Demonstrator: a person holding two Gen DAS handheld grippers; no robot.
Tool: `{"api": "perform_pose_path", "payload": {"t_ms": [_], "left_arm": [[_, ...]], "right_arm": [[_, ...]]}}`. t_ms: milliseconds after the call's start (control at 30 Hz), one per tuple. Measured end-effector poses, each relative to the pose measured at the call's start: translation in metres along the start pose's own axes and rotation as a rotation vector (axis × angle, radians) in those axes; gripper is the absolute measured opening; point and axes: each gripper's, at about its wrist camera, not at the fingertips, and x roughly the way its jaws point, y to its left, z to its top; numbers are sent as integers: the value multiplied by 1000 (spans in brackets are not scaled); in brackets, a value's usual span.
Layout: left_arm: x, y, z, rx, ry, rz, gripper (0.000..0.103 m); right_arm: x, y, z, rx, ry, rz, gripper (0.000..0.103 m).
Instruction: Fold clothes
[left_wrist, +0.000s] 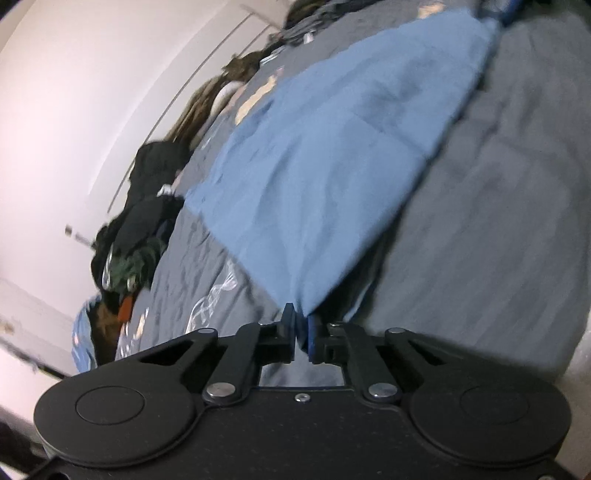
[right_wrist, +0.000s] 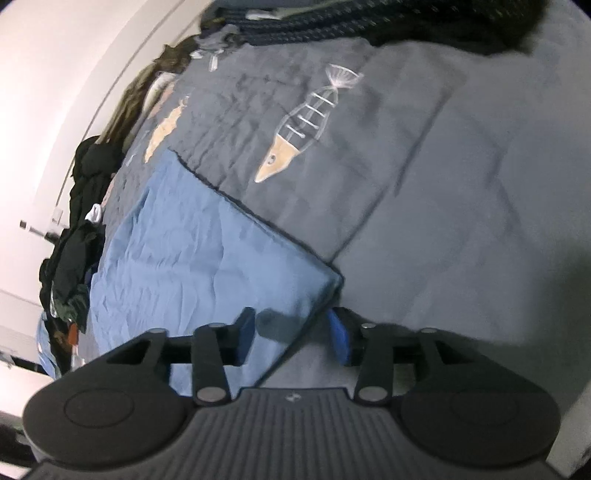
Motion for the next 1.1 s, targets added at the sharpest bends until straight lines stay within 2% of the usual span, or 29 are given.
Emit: {"api": "perform_pose_path", "payload": {"t_ms": [33,67,233,333,433,533,567,700,867,1033,1100], "left_arm": [[-1,2,-1,-5,3,-4,6],[-2,3,-2,-9,5,-7,6],[-6,11,-6,-33,18,-26,8],[-5,5,-7,-7,19,-38,17],[-8,11,-7,-42,17,-59,26],[-15,19,-7,-62,-1,-79,45],[-18,20,-8,-60,-10,-86,49],[-24,15,-10,0,-28,-99,50],[-22,-1,-10,85,-48,-86,50],[-14,-18,-9,194,-69,-31,50],[-10,-25,-9,223,-81,-3,50]], "right_arm": [[3,-1,0,-4,-3,-16,13],[5,-4,1,9,-3,-18,9],[4,-3,0,6,-22,-17,5],[0,-3,1,12,-44,-14,5],[-3,-2,3,7,-73,-10,5],[-3,-1,5,14,-59,-13,8],[-4,-1,5,23,-52,-9,10],[-19,-1,8,27,-43,-7,11],[-28,-5,14,39,-55,-3,35],[-8,1,10,5,-32,-31,37],[-1,5,9,-20,-45,-30,44]]}}
